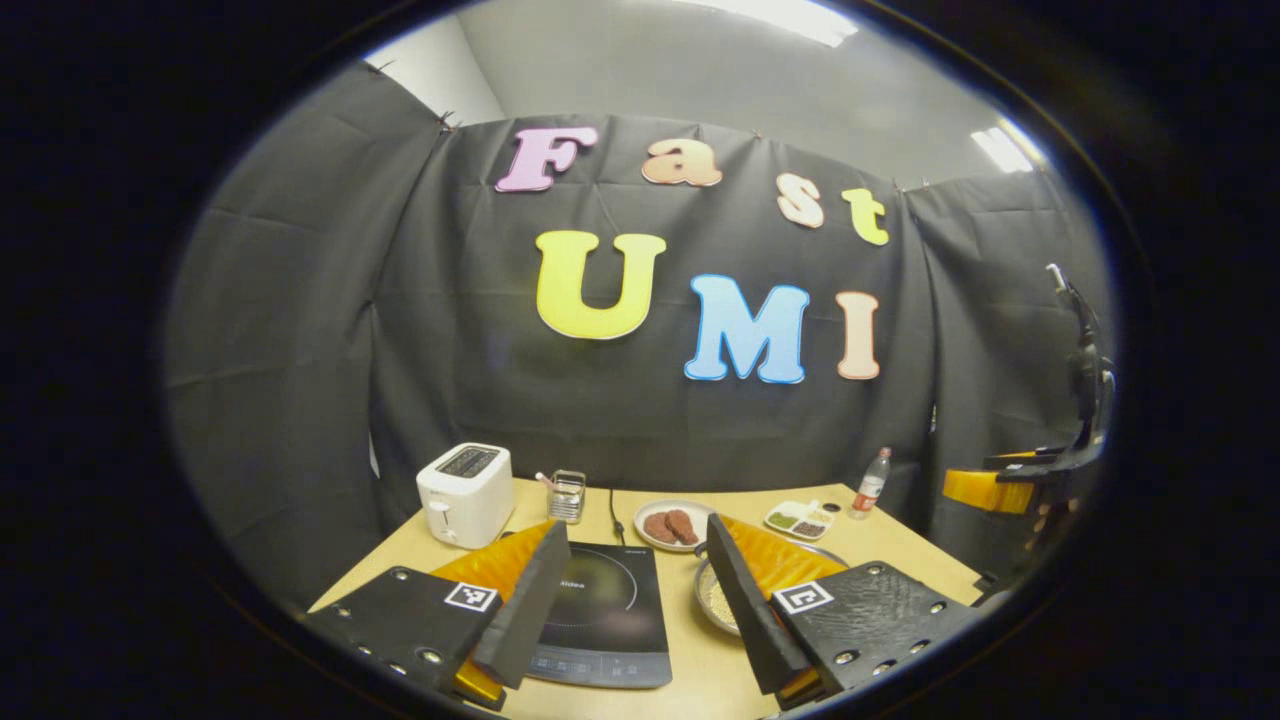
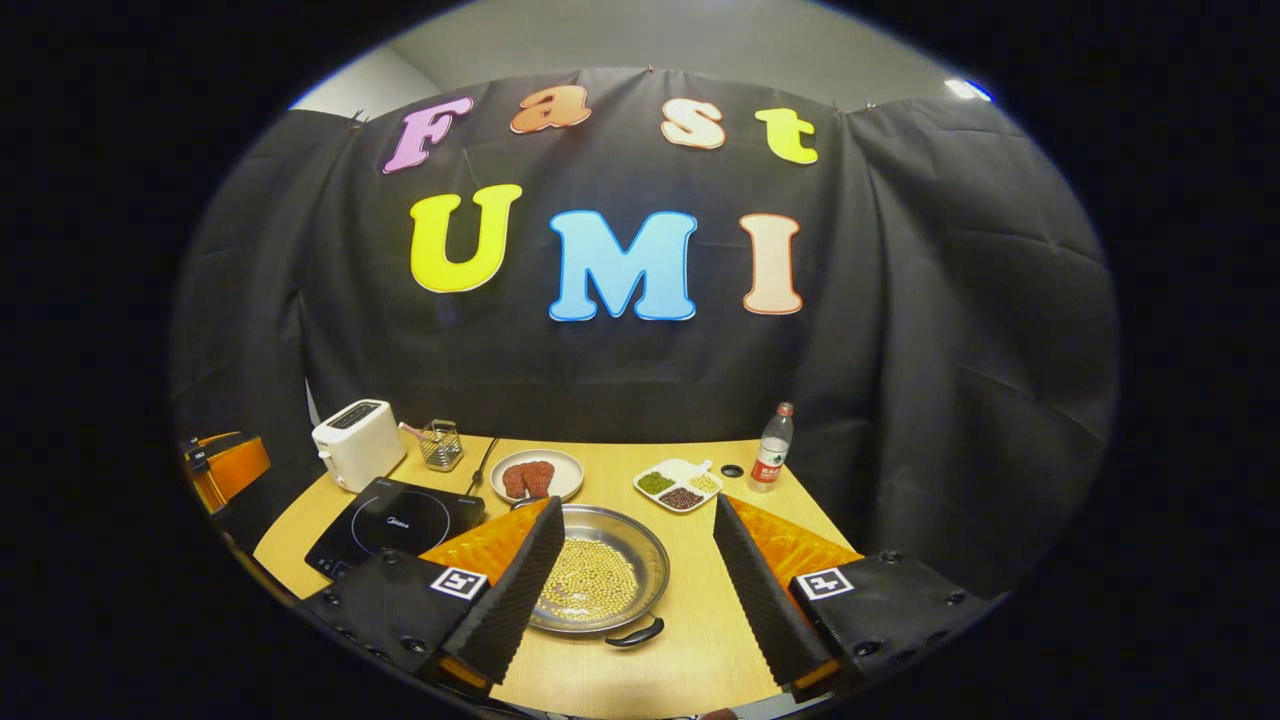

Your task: First push the handle of the pot to place it horizontally, then grasp the pot with both hands and set it on the induction cooktop.

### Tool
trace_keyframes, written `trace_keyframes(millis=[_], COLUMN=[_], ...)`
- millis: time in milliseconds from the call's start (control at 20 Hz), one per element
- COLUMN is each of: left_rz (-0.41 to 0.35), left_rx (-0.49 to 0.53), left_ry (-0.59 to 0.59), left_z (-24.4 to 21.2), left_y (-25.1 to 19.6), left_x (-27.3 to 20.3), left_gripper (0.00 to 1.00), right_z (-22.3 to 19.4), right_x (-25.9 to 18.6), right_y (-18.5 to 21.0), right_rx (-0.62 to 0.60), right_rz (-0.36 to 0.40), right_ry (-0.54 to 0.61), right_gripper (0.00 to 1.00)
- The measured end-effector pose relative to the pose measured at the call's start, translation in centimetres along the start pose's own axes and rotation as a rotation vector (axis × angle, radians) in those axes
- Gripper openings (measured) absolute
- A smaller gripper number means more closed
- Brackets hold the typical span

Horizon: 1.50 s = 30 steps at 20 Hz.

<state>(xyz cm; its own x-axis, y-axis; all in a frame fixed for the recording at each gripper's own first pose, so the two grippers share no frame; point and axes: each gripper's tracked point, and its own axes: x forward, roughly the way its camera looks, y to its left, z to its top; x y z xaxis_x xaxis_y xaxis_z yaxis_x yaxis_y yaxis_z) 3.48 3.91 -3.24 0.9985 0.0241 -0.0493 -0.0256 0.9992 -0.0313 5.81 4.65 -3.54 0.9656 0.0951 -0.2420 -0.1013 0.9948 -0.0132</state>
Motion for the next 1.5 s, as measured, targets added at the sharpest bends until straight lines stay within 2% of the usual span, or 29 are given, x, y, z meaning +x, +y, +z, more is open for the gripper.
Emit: trace_keyframes(millis=[200, 250, 300, 350, 450, 500, 550, 800, 850, 900, 950, 1000, 1200, 1250, 1500], left_rz=[0.004, 0.003, 0.005, 0.009, 0.015, 0.018, 0.021, 0.056, 0.066, 0.077, 0.088, 0.097, 0.133, 0.139, 0.178], left_rx=[-0.005, 0.003, 0.015, 0.025, 0.029, 0.026, 0.022, 0.016, 0.020, 0.021, 0.018, 0.010, -0.002, -0.004, -0.004], left_ry=[0.014, 0.011, 0.012, 0.015, 0.019, 0.023, 0.027, 0.062, 0.063, 0.067, 0.070, 0.074, 0.094, 0.098, 0.124], left_z=[0.3, 0.5, 0.6, 0.7, 0.5, 0.4, 0.4, -0.7, -0.7, -0.9, -1.0, -1.3, -2.1, -2.2, -3.2], left_y=[1.3, 1.6, 2.0, 2.4, 3.2, 3.4, 3.7, 4.4, 4.4, 4.4, 4.2, 4.0, 3.2, 2.9, 1.7], left_x=[0.3, 0.2, 0.2, 0.2, -0.1, -0.1, -0.2, -0.2, -0.2, -0.1, 0.0, 0.1, 0.4, 0.5, 0.4], left_gripper=[0.87, 0.87, 0.82, 0.82, 0.82, 0.84, 0.84, 0.82, 0.87, 0.82, 0.82, 0.87, 0.82, 0.84, 0.84], right_z=[-2.5, -3.1, -3.7, -4.3, -5.7, -6.2, -6.5, -9.9, -10.9, -11.6, -12.5, -13.2, -16.7, -17.4, -21.1], right_x=[1.5, 2.0, 2.4, 2.8, 3.0, 3.5, 3.7, 3.3, 3.3, 3.5, 3.6, 3.7, 4.0, 4.2, 4.9], right_y=[2.8, 3.1, 3.4, 3.9, 5.3, 5.4, 6.2, 9.5, 9.5, 9.4, 9.3, 9.3, 8.8, 9.0, 7.5], right_rx=[-0.016, -0.025, -0.040, -0.051, -0.065, -0.065, -0.058, -0.032, -0.036, -0.045, -0.057, -0.058, -0.046, -0.032, -0.062], right_rz=[0.069, 0.071, 0.070, 0.071, 0.110, 0.111, 0.142, 0.308, 0.324, 0.336, 0.346, 0.362, 0.400, 0.409, 0.424], right_ry=[0.156, 0.188, 0.213, 0.237, 0.293, 0.309, 0.329, 0.435, 0.463, 0.480, 0.500, 0.520, 0.620, 0.639, 0.729], right_gripper=[0.67, 0.53, 0.48, 0.32, 0.20, 0.21, 0.06, 0.02, 0.02, 0.02, 0.00, 0.02, 0.02, 0.02, 0.00])
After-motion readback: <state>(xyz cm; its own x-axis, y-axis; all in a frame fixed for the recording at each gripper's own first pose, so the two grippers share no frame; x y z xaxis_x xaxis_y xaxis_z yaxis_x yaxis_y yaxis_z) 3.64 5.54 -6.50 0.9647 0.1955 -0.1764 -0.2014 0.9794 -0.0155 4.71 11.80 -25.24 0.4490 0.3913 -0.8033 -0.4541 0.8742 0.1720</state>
